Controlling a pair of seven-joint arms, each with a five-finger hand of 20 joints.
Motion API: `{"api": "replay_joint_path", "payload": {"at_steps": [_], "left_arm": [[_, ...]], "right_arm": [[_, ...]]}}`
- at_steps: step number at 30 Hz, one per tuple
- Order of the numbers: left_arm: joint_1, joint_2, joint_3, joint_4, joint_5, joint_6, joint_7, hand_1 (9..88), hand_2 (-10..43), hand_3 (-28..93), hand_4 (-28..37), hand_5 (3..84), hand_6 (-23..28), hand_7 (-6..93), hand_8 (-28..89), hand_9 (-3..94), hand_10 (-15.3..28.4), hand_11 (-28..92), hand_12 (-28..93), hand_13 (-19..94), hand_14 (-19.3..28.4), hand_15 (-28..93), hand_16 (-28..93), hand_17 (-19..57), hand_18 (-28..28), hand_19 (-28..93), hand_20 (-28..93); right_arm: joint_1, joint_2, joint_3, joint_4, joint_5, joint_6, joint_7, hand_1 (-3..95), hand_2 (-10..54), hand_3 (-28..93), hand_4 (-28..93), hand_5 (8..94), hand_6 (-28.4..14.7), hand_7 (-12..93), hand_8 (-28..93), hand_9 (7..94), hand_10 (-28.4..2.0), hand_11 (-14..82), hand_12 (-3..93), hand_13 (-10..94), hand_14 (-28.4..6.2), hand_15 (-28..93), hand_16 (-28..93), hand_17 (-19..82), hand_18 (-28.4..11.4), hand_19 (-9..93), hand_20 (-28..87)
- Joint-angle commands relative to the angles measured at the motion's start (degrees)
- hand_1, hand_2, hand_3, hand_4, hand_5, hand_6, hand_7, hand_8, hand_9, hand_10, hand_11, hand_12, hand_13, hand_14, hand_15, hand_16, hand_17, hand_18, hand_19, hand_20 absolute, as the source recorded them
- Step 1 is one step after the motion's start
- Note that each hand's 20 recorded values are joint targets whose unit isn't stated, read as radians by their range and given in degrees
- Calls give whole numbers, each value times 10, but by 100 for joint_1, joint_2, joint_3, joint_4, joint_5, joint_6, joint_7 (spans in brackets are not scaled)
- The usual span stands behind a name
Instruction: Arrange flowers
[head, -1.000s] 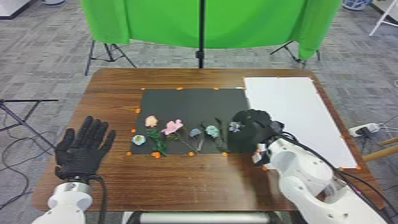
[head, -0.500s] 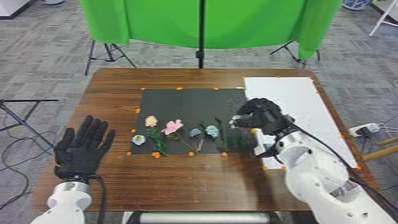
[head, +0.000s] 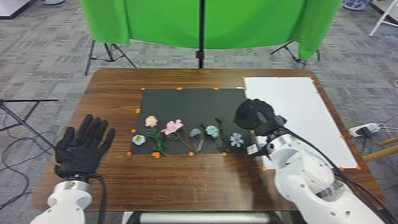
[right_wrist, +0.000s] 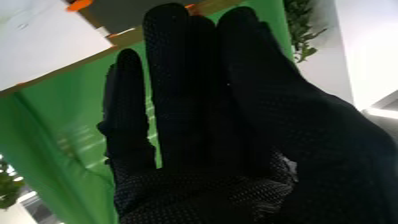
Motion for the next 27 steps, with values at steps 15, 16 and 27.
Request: {"api": "replay_joint_path", "payload": {"at_steps": [15,16,27], "left_arm": [[226,93,-246,-19,572,7,195,281,180,787,-283,504,101,118,-97,447,163,248,112,339,164,416,-91,-76,141,398,141],[238,103,-276,-28,586,11,209,275,183,783,-283,500,99,113,-96,446,163,244,111,338,164,411,-91,-76,141,398,141],[239,-34,-577,89,552,-616,84,178,211,699,-283,418,82,43,-79,365,154,136,91,261,142,239,-65,-78,135,344,112]], "right_arm": [[-1089,-689,2873,-429,4271,-865,-469,241,64,831,-282,496,-37,122,-115,509,-166,76,134,482,-141,244,156,215,-198,609,198],[-1176,-749,3028,-453,4694,-920,-397,223,65,830,-282,473,-39,111,-108,484,-163,65,131,450,-143,193,166,204,-194,557,198],[-1648,-1129,3726,-490,6890,-703,-677,148,70,834,-280,404,-26,74,-92,384,-139,33,107,311,-131,77,162,165,-178,298,172]]}}
